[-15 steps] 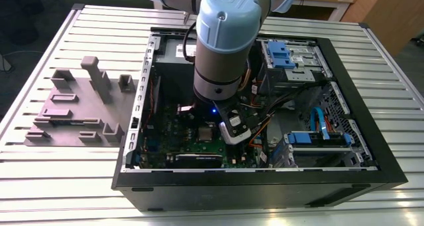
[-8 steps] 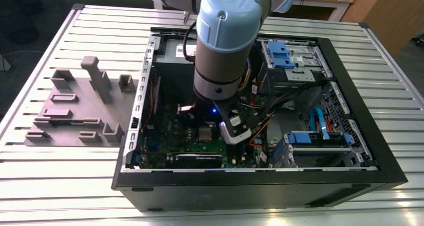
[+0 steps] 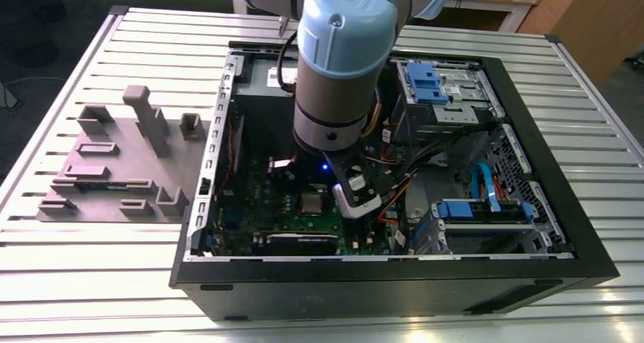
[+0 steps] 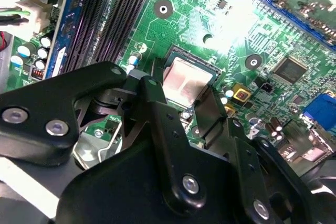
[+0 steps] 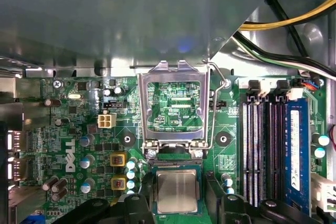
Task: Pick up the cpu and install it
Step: 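Place the cpu into insertion slot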
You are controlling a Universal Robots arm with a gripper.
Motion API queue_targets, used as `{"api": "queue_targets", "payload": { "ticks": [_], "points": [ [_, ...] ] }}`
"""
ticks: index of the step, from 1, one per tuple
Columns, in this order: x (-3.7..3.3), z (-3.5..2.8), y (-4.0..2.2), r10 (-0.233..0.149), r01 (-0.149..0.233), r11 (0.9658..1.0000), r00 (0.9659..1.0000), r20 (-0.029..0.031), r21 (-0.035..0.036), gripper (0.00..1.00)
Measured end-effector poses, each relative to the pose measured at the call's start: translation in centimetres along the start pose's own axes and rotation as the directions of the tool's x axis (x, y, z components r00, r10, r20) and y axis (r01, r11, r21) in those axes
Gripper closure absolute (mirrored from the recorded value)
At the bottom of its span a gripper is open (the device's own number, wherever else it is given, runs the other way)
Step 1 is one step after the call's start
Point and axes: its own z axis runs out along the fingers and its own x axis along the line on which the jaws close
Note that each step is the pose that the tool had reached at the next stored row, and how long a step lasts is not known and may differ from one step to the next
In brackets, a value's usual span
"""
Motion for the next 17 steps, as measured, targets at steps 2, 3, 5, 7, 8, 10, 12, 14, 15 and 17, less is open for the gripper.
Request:
{"api": "queue_targets", "payload": {
  "ticks": [2, 3, 5, 7, 8, 10, 12, 14, 15, 17],
  "points": [
    [0.01, 0.03, 0.00, 0.000, 0.000, 1.0000, 1.0000, 0.0000, 0.0000, 0.49],
    [0.06, 0.04, 0.00, 0.000, 0.000, 1.0000, 1.0000, 0.0000, -0.0001, 0.49],
    [0.07, 0.06, -0.01, 0.000, 0.000, 1.0000, 1.0000, 0.0000, 0.0000, 0.49],
    [0.07, 0.09, -0.01, 0.000, 0.000, 1.0000, 1.0000, 0.0000, 0.0000, 0.49],
    [0.07, 0.11, -0.01, 0.000, 0.000, 1.0000, 1.0000, 0.0000, -0.0001, 0.49],
    [0.07, 0.12, 0.00, 0.002, -0.002, 1.0000, 1.0000, 0.0000, 0.0000, 0.49],
    [0.07, 0.12, -0.01, 0.002, -0.002, 1.0000, 1.0000, 0.0000, 0.0000, 0.49],
    [0.07, 0.14, -0.01, 0.002, -0.002, 1.0000, 1.0000, 0.0001, -0.0001, 0.49],
    [0.07, 0.15, 0.00, 0.002, -0.002, 1.0000, 1.0000, 0.0001, -0.0002, 0.49],
    [0.07, 0.17, 0.00, 0.002, -0.002, 1.0000, 1.0000, 0.0001, -0.0002, 0.49]
  ]
}}
